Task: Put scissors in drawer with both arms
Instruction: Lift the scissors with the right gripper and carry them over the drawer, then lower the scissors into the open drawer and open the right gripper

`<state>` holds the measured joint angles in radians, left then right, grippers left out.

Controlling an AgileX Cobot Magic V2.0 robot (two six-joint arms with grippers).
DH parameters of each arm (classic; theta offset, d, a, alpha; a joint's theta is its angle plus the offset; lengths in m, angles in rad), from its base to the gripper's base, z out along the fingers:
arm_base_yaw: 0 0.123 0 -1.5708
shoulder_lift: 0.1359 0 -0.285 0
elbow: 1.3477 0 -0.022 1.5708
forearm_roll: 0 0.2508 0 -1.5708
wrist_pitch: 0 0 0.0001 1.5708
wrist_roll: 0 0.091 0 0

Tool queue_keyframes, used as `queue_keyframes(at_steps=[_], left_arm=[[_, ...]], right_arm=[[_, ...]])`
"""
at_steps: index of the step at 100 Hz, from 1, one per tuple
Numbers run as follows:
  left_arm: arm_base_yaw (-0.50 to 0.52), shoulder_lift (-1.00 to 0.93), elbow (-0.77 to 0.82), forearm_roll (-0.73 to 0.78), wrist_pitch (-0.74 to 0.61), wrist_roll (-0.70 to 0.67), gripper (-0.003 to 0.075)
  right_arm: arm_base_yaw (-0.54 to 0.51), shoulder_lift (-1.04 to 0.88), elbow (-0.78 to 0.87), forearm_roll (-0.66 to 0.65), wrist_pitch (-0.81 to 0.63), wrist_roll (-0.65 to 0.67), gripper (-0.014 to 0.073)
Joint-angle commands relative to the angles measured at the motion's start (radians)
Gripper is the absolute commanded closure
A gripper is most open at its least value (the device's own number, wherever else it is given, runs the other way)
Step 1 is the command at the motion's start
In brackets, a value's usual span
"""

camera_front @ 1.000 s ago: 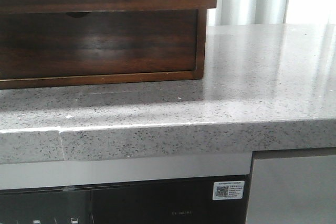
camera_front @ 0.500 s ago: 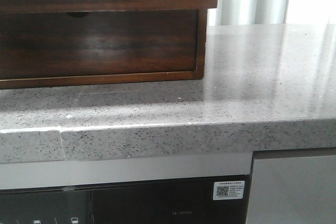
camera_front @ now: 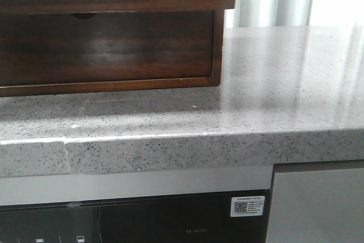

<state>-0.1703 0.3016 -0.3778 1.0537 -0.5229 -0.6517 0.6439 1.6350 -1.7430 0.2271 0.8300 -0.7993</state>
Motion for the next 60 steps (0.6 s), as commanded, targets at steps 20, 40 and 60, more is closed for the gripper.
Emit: queue_keyframes(at_steps=[20, 40, 60], left_arm=[[-0.008, 0.010, -0.028, -0.049, -0.029, -0.010, 0.0498], [-0.008, 0.010, -0.028, -0.049, -0.029, -0.010, 0.0498], [-0.008, 0.010, -0.028, -0.049, -0.029, -0.010, 0.0498]], right_arm=[[-0.001, -0.018, -0.031, 0.008, -0.061, -0.022, 0.0589], [-0.001, -0.013, -0.031, 0.008, -0.061, -0.022, 0.0320], [-0.001, -0.013, -0.031, 0.008, -0.063, -0.022, 0.0292]])
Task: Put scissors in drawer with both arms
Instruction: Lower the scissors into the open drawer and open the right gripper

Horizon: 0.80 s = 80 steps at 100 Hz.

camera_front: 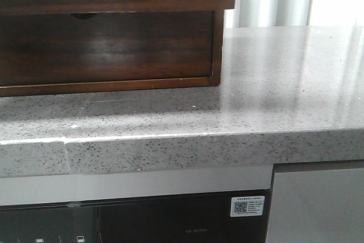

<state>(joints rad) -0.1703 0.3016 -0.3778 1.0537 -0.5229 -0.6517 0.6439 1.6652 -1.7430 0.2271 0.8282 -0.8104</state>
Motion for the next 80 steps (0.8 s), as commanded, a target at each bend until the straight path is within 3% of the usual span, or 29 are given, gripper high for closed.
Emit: queue_keyframes(at_steps=[1, 25, 40, 49, 59, 71, 80], left_arm=[[-0.008, 0.010, -0.028, -0.049, -0.029, -0.010, 0.0498], [-0.008, 0.010, -0.029, -0.049, -0.029, -0.010, 0.0498], [-0.008, 0.005, -0.029, -0.049, -0.041, -0.013, 0.0505], [-0.008, -0.023, -0.029, -0.054, -0.026, -0.013, 0.0587], [-0.008, -0.078, -0.029, -0.065, 0.033, -0.072, 0.0738], [-0.008, -0.149, -0.029, -0.065, 0.156, -0.218, 0.0740], [-0.008, -0.202, -0.029, -0.065, 0.246, -0.251, 0.0740]], right_arm=[[-0.001, -0.043, -0.031, 0.008, -0.062, -0.011, 0.0292], [-0.001, -0.091, -0.032, 0.008, -0.062, -0.011, 0.0335], [-0.001, -0.159, -0.032, 0.023, -0.057, -0.009, 0.0537], [-0.001, -0.204, -0.032, 0.025, -0.043, 0.019, 0.0669], [-0.001, -0.250, -0.032, 0.025, -0.015, 0.087, 0.0657], [-0.001, -0.307, -0.032, 0.025, 0.006, 0.100, 0.0657], [-0.001, -0.351, -0.030, 0.025, -0.001, 0.102, 0.0657]])
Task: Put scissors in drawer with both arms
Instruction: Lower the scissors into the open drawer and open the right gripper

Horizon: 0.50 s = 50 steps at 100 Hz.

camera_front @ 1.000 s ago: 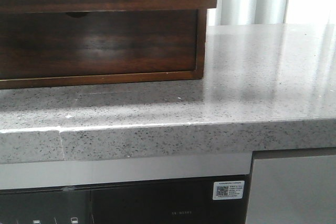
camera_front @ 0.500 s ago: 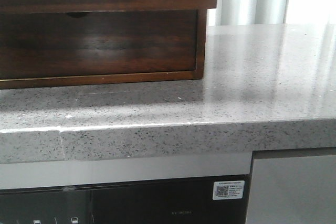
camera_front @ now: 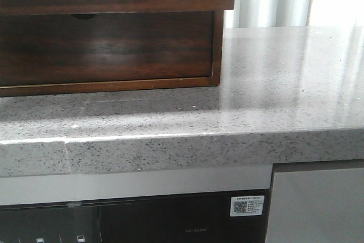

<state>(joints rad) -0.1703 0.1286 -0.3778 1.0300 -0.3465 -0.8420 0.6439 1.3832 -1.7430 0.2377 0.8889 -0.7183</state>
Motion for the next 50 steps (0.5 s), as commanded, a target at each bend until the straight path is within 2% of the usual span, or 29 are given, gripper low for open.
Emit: queue_keyframes(at_steps=[1, 22, 39, 50], left_arm=[[-0.008, -0.037, -0.029, -0.041, 0.076, -0.063, 0.0740], [-0.008, -0.112, -0.027, -0.041, 0.261, -0.127, 0.0740], [-0.008, -0.112, -0.019, -0.029, 0.404, -0.125, 0.0740], [-0.008, -0.112, 0.015, -0.006, 0.425, -0.123, 0.0740]], right_arm=[[-0.001, -0.076, -0.030, 0.015, -0.062, 0.010, 0.0657], [-0.001, -0.183, 0.009, 0.015, -0.119, 0.014, 0.0657], [-0.001, -0.306, 0.166, 0.013, -0.253, 0.014, 0.0657], [-0.001, -0.399, 0.299, 0.001, -0.356, 0.014, 0.0657]])
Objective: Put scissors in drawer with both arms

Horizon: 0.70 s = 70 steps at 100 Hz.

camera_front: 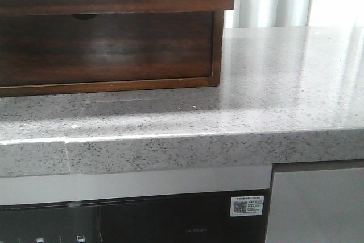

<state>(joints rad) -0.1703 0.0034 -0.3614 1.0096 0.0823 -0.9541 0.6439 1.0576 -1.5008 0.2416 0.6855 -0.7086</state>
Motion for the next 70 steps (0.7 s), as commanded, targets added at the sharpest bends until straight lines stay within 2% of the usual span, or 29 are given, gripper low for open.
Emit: queue_keyframes(at_steps=[1, 46, 70], left_arm=[[-0.008, 0.013, 0.001, 0.017, -0.004, -0.011, 0.0740], [-0.008, 0.013, 0.108, 0.031, -0.060, -0.011, 0.0740], [-0.008, 0.013, 0.156, 0.029, -0.060, -0.013, 0.0740]], right_arm=[[-0.001, -0.079, 0.076, -0.005, -0.160, 0.005, 0.0657], [-0.001, -0.501, 0.682, -0.007, -0.482, 0.005, 0.0657], [-0.001, -0.744, 0.996, 0.021, -0.591, 0.005, 0.0658]])
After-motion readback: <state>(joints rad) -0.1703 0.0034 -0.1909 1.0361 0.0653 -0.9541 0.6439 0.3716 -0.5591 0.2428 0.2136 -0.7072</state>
